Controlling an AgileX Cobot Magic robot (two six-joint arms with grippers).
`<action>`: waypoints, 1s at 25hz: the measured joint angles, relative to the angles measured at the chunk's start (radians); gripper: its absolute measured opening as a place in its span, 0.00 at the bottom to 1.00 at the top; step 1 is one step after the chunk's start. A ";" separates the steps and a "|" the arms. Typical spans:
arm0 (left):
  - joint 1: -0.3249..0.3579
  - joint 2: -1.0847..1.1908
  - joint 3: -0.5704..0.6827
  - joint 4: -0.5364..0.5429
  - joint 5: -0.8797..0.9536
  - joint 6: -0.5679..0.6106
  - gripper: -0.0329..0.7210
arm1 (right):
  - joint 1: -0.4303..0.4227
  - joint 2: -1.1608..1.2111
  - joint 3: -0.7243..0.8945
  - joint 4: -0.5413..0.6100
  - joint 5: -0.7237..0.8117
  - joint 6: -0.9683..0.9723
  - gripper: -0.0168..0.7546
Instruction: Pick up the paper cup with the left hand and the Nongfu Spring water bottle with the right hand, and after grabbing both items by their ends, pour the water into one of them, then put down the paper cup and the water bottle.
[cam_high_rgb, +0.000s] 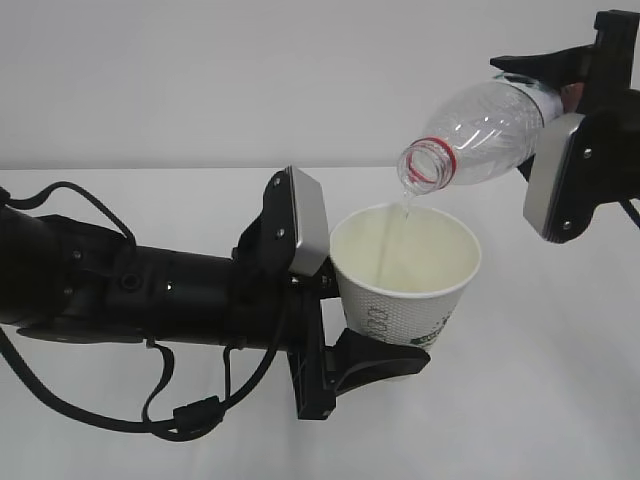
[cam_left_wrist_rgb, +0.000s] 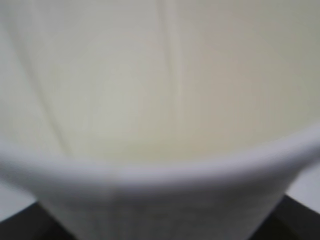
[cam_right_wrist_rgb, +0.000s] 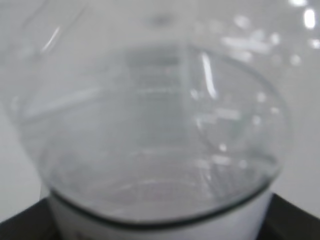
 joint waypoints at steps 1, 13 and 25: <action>0.000 0.000 0.000 0.000 0.000 0.000 0.76 | 0.000 0.000 0.000 0.000 0.000 0.000 0.64; 0.000 0.000 0.000 0.000 0.002 0.000 0.76 | 0.000 0.000 0.000 0.000 0.000 -0.002 0.64; 0.000 0.000 0.000 0.000 0.002 0.000 0.76 | 0.000 0.000 0.000 0.000 0.000 -0.012 0.64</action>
